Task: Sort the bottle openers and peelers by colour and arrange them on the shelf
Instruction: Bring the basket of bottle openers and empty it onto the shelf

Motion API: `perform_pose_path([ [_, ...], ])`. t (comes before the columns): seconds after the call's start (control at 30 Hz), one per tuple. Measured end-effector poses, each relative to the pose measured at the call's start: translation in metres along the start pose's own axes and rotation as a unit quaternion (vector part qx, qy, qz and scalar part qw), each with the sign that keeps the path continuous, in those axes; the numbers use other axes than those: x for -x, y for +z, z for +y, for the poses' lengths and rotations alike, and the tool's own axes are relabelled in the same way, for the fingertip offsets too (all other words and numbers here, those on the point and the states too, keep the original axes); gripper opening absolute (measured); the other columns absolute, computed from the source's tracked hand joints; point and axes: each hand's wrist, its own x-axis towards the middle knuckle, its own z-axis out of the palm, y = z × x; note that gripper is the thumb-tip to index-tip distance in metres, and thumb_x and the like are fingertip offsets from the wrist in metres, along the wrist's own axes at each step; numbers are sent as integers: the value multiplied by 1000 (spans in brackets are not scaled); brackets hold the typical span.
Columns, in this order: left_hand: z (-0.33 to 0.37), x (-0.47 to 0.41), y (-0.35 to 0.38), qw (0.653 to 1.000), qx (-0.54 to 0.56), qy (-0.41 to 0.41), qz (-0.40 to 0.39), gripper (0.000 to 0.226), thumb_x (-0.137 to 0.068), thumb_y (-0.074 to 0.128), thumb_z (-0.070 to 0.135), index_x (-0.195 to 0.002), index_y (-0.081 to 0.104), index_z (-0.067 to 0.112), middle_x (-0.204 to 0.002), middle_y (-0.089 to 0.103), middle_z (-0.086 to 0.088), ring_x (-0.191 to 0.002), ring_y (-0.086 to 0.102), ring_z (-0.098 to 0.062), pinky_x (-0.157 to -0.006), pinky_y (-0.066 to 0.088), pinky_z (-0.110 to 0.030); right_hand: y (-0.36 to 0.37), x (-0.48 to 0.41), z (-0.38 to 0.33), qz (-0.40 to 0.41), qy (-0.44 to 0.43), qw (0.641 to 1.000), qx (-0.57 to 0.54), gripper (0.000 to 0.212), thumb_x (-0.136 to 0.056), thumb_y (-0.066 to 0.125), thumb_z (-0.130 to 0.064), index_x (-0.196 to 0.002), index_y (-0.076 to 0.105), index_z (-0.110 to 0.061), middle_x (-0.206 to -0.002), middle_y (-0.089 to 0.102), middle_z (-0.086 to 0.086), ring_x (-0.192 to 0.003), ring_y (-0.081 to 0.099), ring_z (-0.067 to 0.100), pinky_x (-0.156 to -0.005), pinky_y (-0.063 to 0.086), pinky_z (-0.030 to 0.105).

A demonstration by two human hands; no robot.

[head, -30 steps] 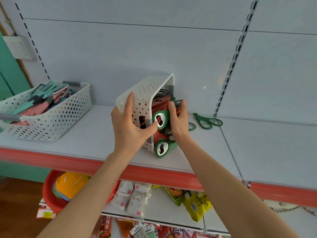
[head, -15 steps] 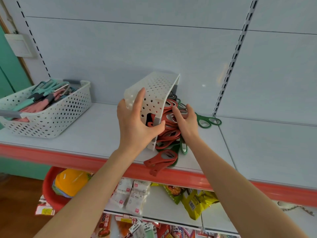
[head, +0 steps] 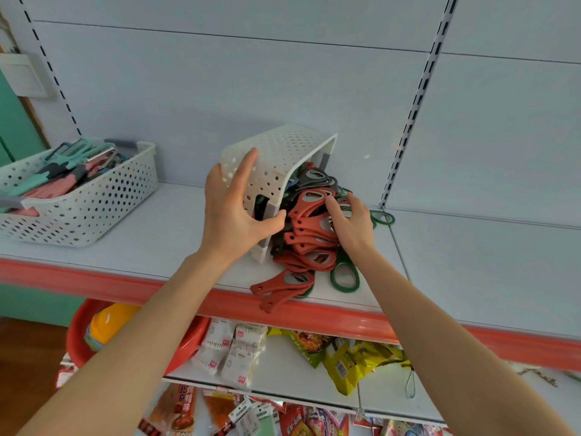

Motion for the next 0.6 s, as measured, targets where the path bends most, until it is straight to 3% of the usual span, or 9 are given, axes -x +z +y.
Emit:
perform_pose_path([
  [0.23,-22,-4,-22,999,-13,-35,4,92,-60,68,47,-141,30,28,-135,31,-23,-129,29,-39,-105,31,-47,4,4,2,-10,-8,995,96,67,-88,49,-51,-143,32,-16,-151,26,10,-140,19,26,-115,19,43],
  [0.33,-28,1,-24,998,6,-61,7,92,-61,69,41,-142,29,27,-141,24,-21,-137,16,-33,-105,20,-35,6,7,-2,-3,-12,989,147,65,-90,45,-51,-144,31,-17,-153,22,12,-143,11,26,-116,11,41],
  [0.47,-30,2,-24,998,18,-51,15,92,-59,62,51,-142,30,25,-137,29,-21,-132,24,-34,-105,26,-39,10,11,-8,-1,-34,986,163,65,-90,44,-52,-144,30,-17,-153,21,11,-143,11,25,-116,11,41],
  [0.6,-23,2,-19,1000,14,-15,15,90,-59,64,49,-140,35,21,-131,35,-25,-126,32,-41,-102,34,-52,13,11,-8,-7,-32,990,137,66,-90,46,-50,-144,29,-16,-153,23,10,-142,15,25,-116,16,42],
])
